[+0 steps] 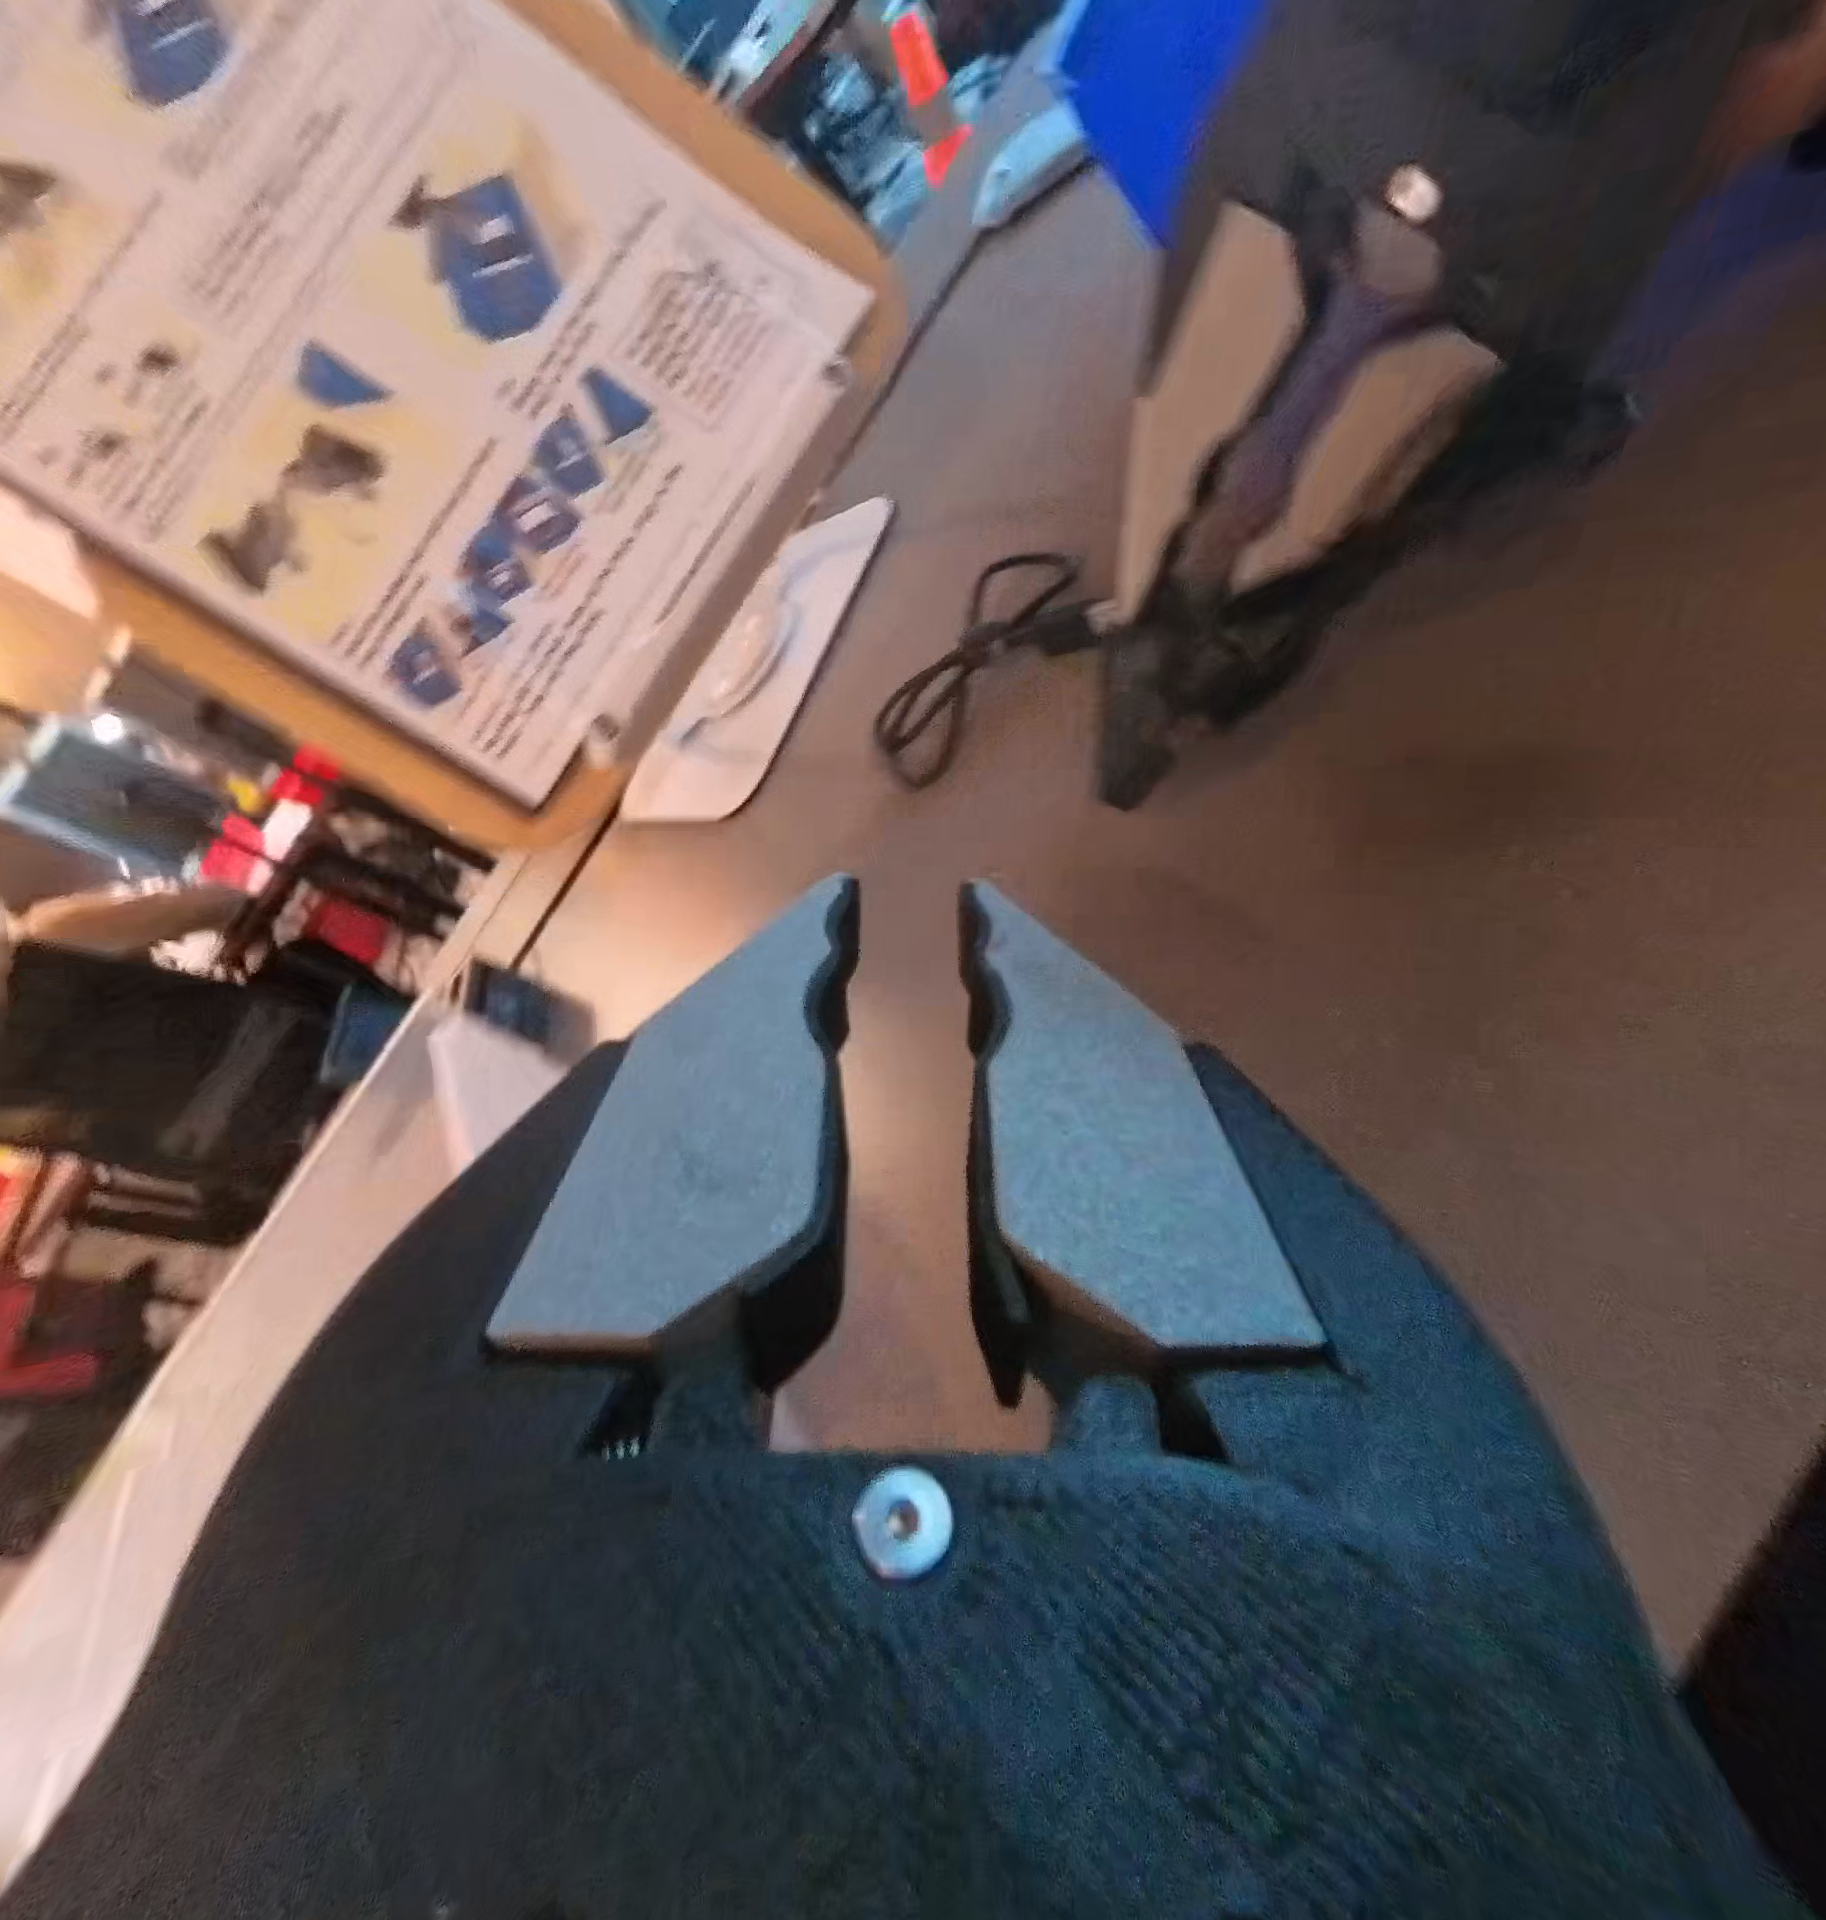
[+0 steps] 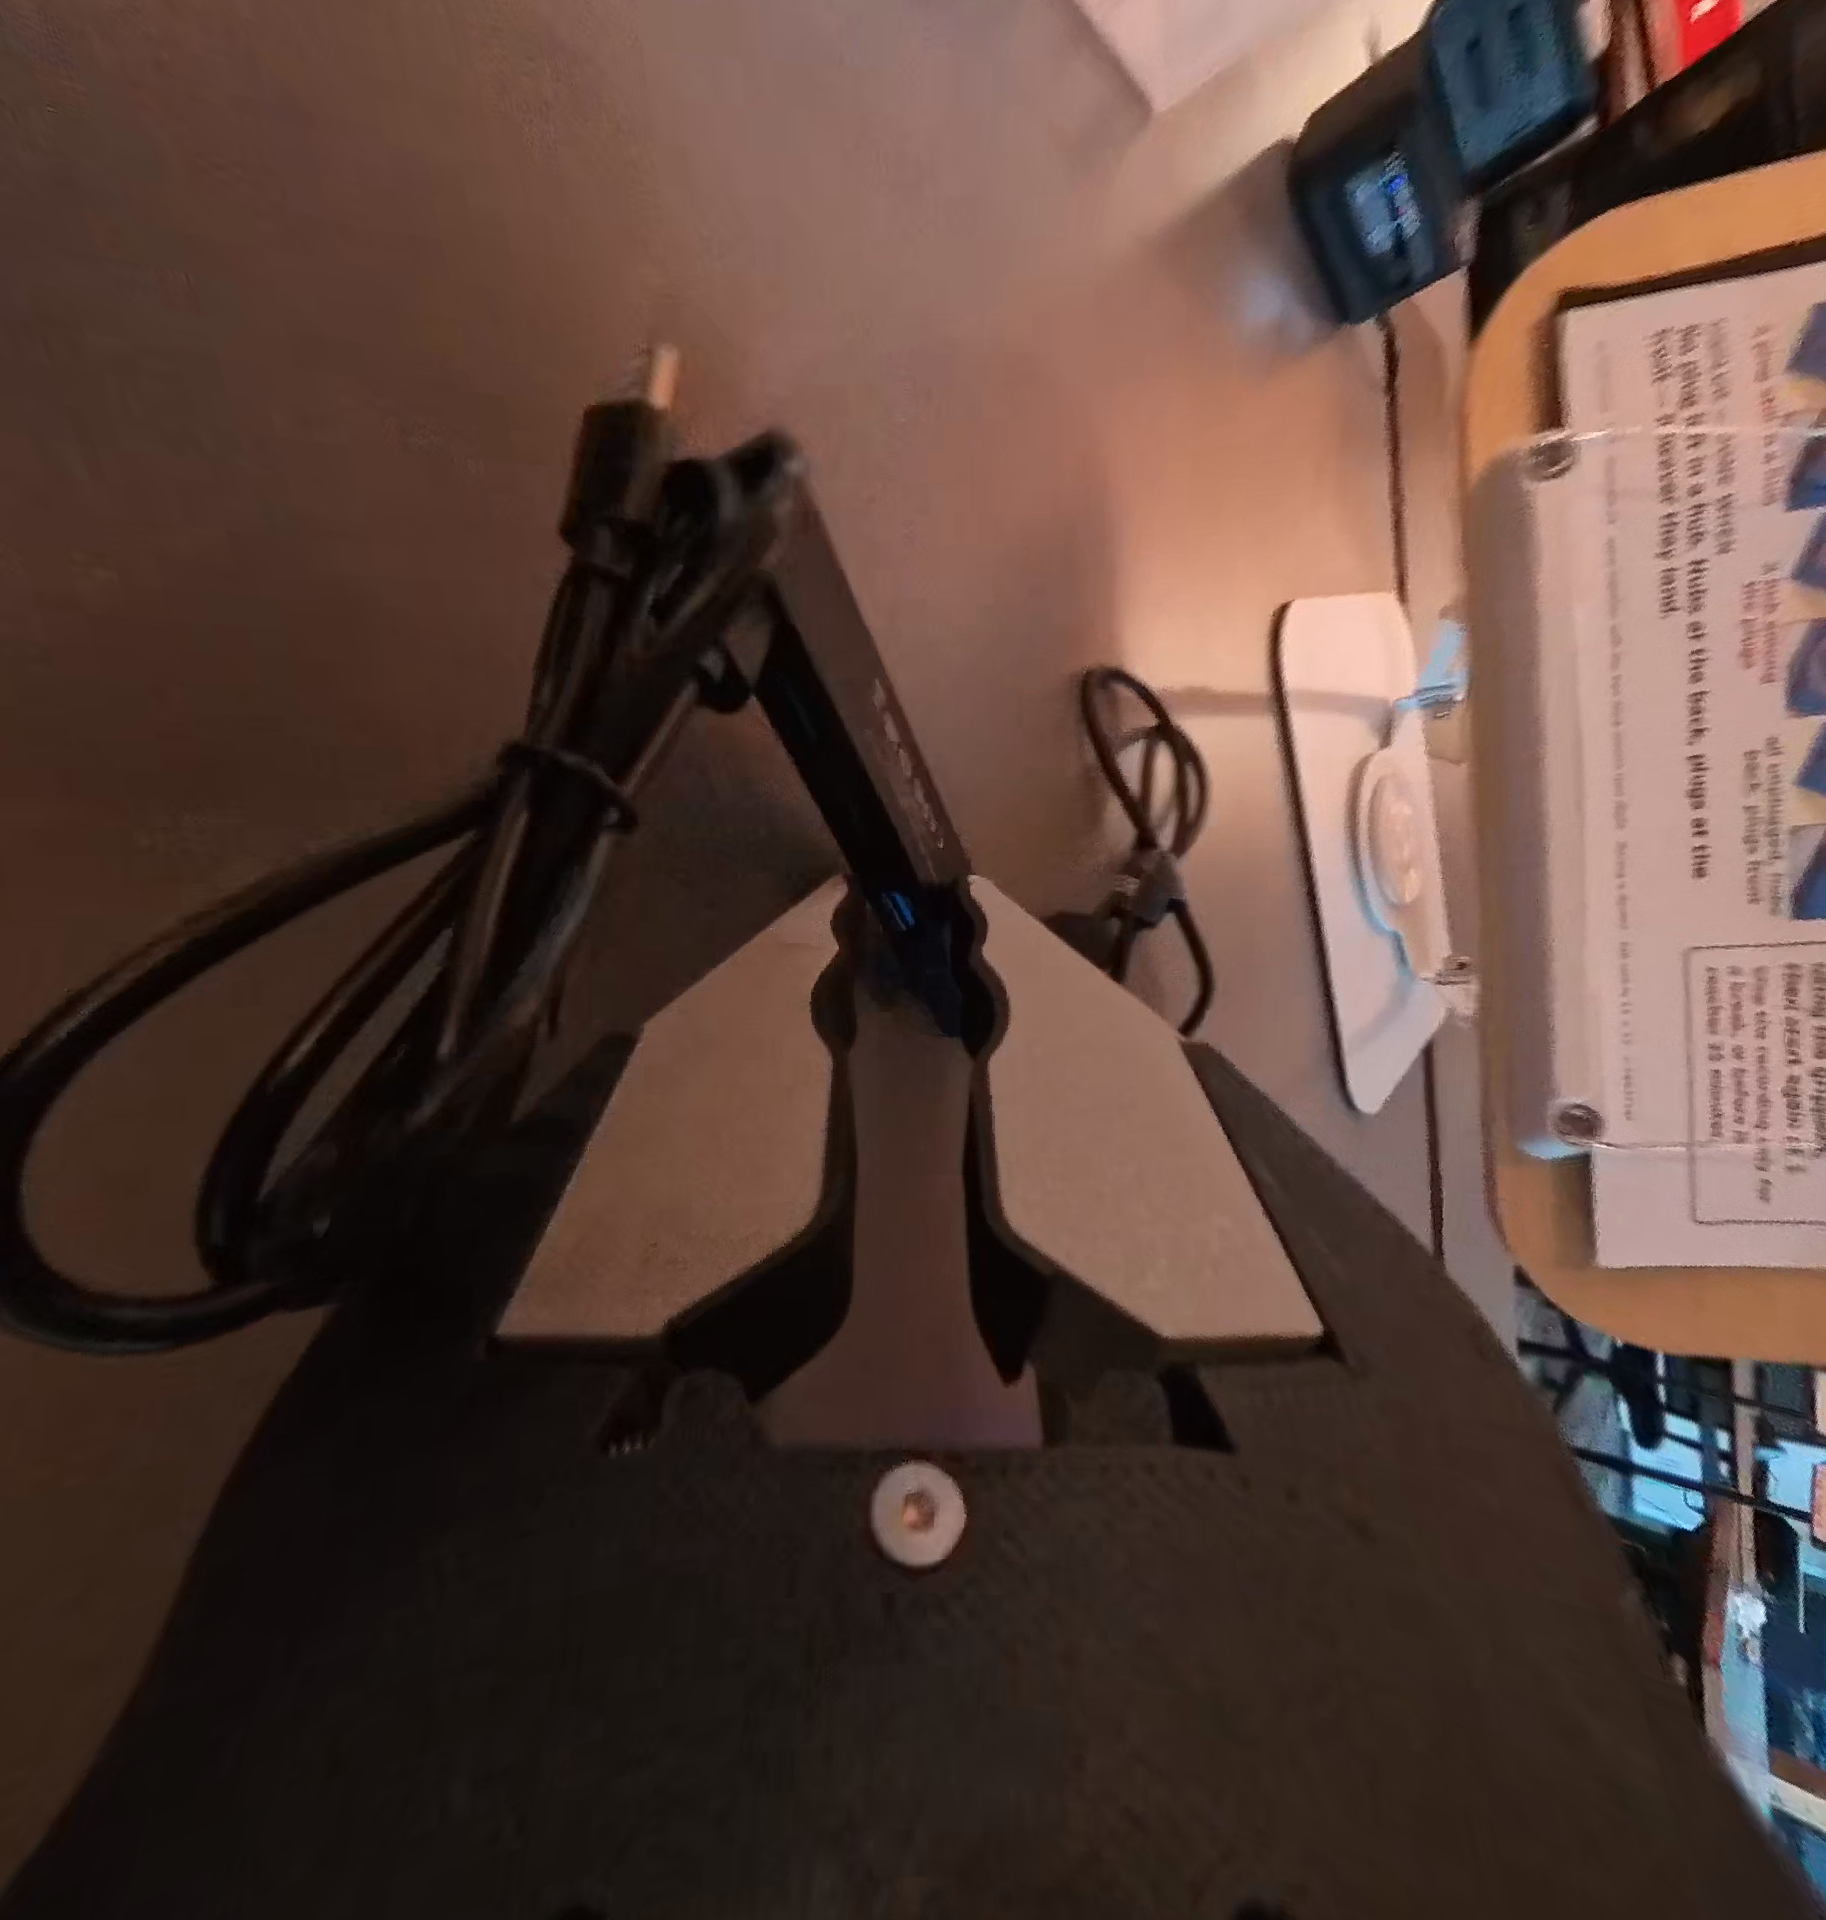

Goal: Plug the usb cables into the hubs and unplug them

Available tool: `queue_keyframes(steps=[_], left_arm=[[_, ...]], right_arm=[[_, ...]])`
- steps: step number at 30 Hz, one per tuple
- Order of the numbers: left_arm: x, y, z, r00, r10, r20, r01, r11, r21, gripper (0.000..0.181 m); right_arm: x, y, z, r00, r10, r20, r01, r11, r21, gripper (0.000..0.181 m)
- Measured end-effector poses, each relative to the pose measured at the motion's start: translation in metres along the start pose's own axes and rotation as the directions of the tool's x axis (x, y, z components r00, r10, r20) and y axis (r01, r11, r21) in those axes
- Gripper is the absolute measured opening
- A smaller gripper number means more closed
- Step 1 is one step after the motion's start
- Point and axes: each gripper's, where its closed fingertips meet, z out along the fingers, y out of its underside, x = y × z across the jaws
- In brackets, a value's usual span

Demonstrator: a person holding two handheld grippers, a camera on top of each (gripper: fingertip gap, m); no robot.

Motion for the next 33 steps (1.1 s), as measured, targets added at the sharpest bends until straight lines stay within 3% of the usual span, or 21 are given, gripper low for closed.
queue_keyframes(steps=[3,5,8,10,13,19,26,29,33], left_arm=[[-0.049,0.029,-0.044,0.981,-0.185,-0.049,0.177,0.973,-0.148,0.024],[-0.088,0.07,-0.067,0.944,-0.329,-0.025,0.31,0.91,-0.276,0.041],[-0.133,0.146,-0.087,0.882,-0.464,0.083,0.451,0.78,-0.434,0.051],[-0.139,0.184,-0.091,0.849,-0.517,0.109,0.495,0.704,-0.509,0.051],[-0.127,0.212,-0.088,0.824,-0.559,0.089,0.504,0.653,-0.565,0.051],[-0.109,0.225,-0.082,0.823,-0.564,0.059,0.48,0.636,-0.604,0.048],[-0.111,0.238,-0.089,0.817,-0.569,0.094,0.496,0.611,-0.617,0.046],[-0.121,0.229,-0.086,0.842,-0.529,0.108,0.487,0.658,-0.574,0.043],[-0.148,0.189,-0.077,0.867,-0.48,0.132,0.486,0.756,-0.438,0.046]], right_arm=[[-0.007,0.005,0.007,1.0,-0.001,0.026,0.002,0.999,-0.043,0.018],[-0.008,0.004,0.007,0.998,0.035,0.043,-0.034,0.999,-0.03,0.019],[-0.008,0.004,0.007,0.991,0.105,0.088,-0.104,0.994,-0.022,0.022],[-0.007,0.002,0.005,0.986,0.135,0.102,-0.136,0.991,0.006,0.026],[-0.002,-0.002,0.001,0.981,0.165,0.101,-0.17,0.984,0.042,0.026],[0.003,0.0,0.001,0.979,0.186,0.087,-0.191,0.98,0.055,0.024],[0.003,0.003,0.002,0.98,0.181,0.077,-0.184,0.982,0.036,0.025],[0.004,0.004,0.003,0.98,0.183,0.072,-0.186,0.982,0.031,0.025],[0.004,0.004,0.003,0.98,0.184,0.073,-0.187,0.982,0.033,0.025]])
